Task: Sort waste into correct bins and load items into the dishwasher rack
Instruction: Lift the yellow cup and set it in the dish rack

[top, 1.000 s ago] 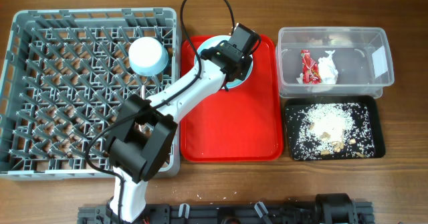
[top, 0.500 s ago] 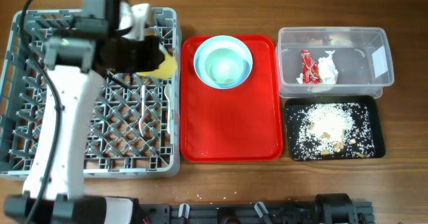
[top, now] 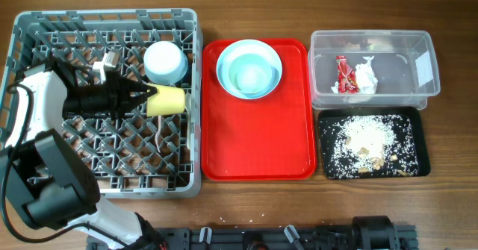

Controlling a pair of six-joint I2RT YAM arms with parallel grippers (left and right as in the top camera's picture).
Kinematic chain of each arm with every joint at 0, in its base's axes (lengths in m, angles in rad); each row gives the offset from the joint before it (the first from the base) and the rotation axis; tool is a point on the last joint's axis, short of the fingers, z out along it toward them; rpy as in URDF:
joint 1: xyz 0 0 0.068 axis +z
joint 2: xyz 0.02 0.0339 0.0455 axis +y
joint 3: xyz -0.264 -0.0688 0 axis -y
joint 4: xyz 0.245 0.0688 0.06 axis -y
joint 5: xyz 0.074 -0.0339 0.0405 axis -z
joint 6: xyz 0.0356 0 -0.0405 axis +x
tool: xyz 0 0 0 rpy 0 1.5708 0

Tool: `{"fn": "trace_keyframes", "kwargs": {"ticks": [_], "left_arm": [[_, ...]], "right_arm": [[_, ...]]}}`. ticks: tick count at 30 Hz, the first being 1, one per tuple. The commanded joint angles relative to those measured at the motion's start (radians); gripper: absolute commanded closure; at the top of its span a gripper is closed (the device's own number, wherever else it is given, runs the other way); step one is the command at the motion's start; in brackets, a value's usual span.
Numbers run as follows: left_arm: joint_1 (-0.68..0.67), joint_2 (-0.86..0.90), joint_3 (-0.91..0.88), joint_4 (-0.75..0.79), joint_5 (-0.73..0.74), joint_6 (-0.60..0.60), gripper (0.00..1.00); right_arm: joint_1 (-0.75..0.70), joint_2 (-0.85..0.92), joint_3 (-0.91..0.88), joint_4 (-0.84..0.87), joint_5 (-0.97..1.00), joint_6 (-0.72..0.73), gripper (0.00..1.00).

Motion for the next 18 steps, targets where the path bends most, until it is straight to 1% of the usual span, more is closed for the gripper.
{"fn": "trace_keyframes", "kwargs": {"ticks": [1,3,6,8,10,12,14,16,18], "left_arm": [[0.004,0.009,-0.030,-0.023,0.035,0.028,0.96],[0.004,0.009,-0.063,-0.018,0.034,0.028,0.96],[0.004,0.009,-0.138,0.091,0.047,0.017,0.96],[0.005,0.009,-0.158,0.179,0.119,-0.002,0.96],[0.005,0.009,-0.159,0.350,0.116,-0.153,0.96],[0.005,0.009,-0.159,0.418,0.073,-0.214,0.96],[0.005,0.009,-0.159,0.484,-0.013,-0.275,0.96],[0.005,0.009,-0.159,0.493,-0.035,-0.282,0.96],[0.005,0.009,-0.160,0.493,-0.127,-0.319,0.96]], "right_arm": [[-0.001,0.005,0.002,0.002,0.013,0.007,0.00],[-0.001,0.005,0.002,0.002,0.013,0.007,0.00],[-0.001,0.005,0.002,0.002,0.013,0.007,0.00],[-0.001,0.005,0.002,0.002,0.013,0.007,0.00],[-0.001,0.005,0.002,0.002,0.013,0.007,0.00],[-0.001,0.005,0.002,0.002,0.013,0.007,0.00],[-0.001,0.005,0.002,0.002,0.013,0.007,0.00],[-0.001,0.005,0.002,0.002,0.013,0.007,0.00],[-0.001,0.005,0.002,0.002,0.013,0.008,0.00]]}}
